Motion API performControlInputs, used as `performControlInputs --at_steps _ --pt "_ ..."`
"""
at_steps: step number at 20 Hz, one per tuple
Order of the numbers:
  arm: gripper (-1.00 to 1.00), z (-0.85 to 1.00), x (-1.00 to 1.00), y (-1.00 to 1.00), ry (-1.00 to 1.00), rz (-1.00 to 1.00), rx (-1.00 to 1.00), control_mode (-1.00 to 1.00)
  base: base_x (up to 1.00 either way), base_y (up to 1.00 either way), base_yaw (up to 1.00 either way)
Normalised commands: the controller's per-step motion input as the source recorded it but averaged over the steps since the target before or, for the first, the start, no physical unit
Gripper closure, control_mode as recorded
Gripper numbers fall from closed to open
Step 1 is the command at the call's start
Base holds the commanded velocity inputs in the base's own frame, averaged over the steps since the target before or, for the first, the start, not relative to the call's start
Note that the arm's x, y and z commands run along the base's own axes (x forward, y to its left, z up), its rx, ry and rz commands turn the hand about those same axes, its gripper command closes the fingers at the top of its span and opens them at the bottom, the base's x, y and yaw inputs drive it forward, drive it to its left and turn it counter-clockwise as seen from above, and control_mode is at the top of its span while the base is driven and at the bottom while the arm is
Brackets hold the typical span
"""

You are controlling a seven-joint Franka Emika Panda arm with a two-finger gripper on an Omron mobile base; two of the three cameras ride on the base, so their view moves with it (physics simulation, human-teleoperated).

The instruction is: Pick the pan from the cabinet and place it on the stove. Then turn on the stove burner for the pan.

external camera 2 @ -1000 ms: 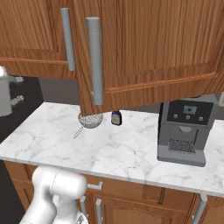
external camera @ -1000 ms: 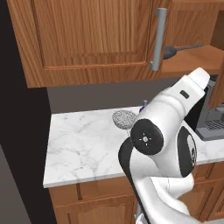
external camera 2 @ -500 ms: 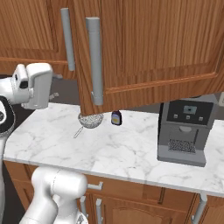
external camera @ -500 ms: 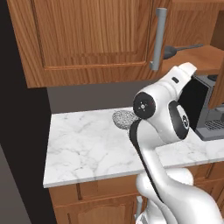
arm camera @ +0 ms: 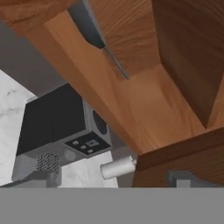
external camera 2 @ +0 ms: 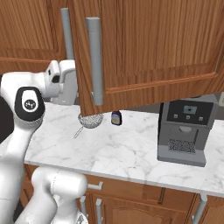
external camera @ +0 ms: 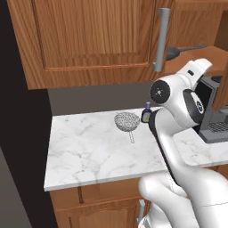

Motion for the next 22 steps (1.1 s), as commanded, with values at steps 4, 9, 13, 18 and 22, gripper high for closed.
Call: performControlInputs --at_steps 4,9,13,18,22 --pt "-1.00 -0.15 0.03 -0.67 0.02 -0.16 0.00 -1.00 0.00 0.00 0.00" --pt "-1.00 -0.13 -0.17 -0.67 0.00 -0.20 0.00 -1.00 0.00 0.00 0.00" --pt "-1.00 -0.02 -0.53 -0.61 -0.02 -0.21 0.00 -1.00 0.00 0.00 0.00" --pt "-1.00 0.00 -0.65 -0.73 -0.07 -0.20 0.00 -1.00 0.00 0.00 0.00" --pt "-1.00 0.00 -0.54 -0.81 -0.07 -0.20 0.00 -1.00 0.00 0.00 0.00"
